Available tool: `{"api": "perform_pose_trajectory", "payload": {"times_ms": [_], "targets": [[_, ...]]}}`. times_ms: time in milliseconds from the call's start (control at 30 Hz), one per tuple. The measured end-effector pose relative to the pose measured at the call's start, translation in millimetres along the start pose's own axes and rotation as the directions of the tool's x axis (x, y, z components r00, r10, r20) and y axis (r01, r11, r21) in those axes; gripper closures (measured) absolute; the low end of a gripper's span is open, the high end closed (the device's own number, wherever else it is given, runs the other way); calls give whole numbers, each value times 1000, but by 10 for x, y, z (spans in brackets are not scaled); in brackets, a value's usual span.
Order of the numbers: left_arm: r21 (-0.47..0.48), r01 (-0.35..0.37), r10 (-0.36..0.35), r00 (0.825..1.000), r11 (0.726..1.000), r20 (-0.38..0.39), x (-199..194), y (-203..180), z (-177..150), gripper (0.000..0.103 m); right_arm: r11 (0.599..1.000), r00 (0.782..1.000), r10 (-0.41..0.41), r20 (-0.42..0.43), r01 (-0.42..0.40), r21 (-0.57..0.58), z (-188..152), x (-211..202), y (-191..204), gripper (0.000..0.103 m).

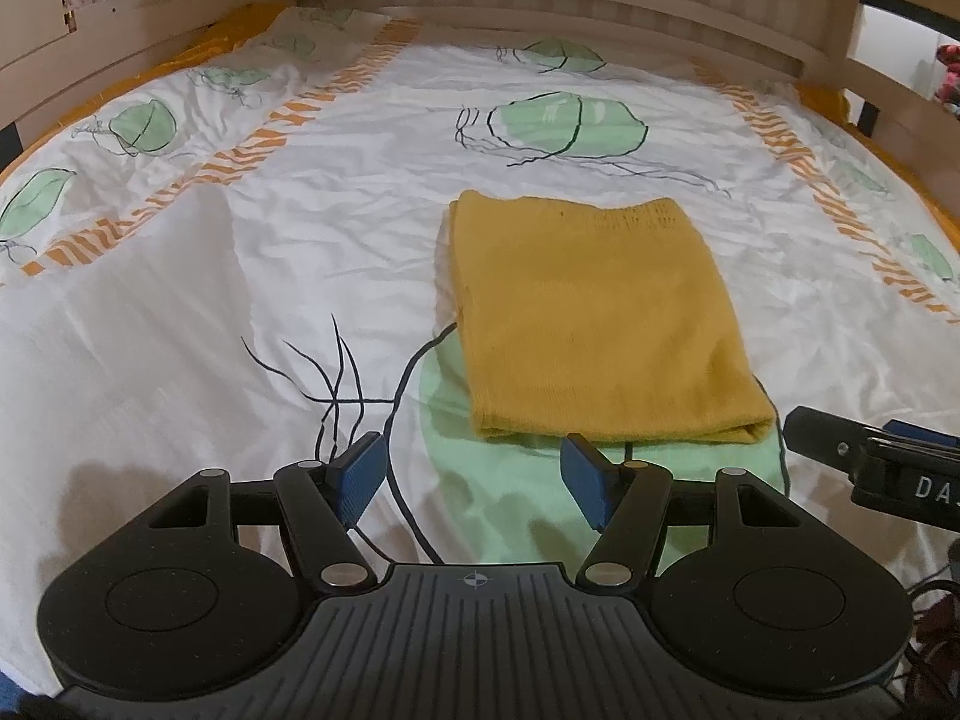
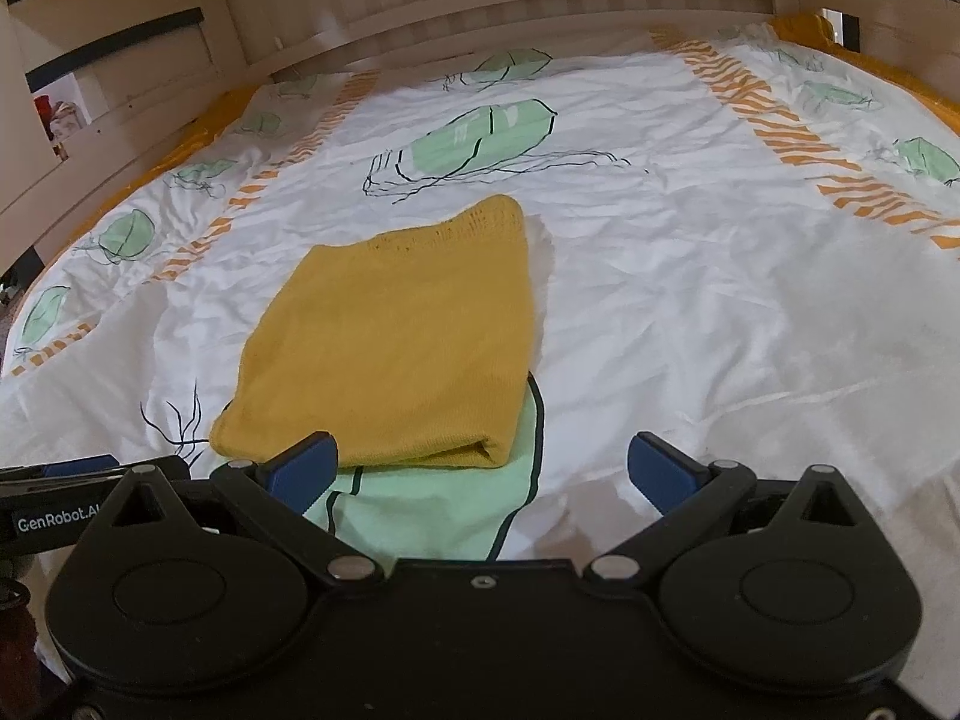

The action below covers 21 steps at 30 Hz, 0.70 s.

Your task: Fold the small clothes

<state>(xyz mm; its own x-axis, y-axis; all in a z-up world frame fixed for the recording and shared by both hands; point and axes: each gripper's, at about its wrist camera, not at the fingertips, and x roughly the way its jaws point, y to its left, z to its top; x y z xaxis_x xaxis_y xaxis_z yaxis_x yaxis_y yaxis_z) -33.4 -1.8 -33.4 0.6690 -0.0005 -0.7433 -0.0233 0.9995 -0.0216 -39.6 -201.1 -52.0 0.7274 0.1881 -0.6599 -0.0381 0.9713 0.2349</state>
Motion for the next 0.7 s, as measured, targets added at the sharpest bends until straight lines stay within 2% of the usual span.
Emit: {"api": "perform_pose_trajectory", "payload": {"times_ms": [700], "targets": [[-11, 4, -4, 1000, 1000, -19, 47, 8, -4, 41, 1000, 1000, -1, -21, 1, 11, -20, 67, 4, 1]]}}
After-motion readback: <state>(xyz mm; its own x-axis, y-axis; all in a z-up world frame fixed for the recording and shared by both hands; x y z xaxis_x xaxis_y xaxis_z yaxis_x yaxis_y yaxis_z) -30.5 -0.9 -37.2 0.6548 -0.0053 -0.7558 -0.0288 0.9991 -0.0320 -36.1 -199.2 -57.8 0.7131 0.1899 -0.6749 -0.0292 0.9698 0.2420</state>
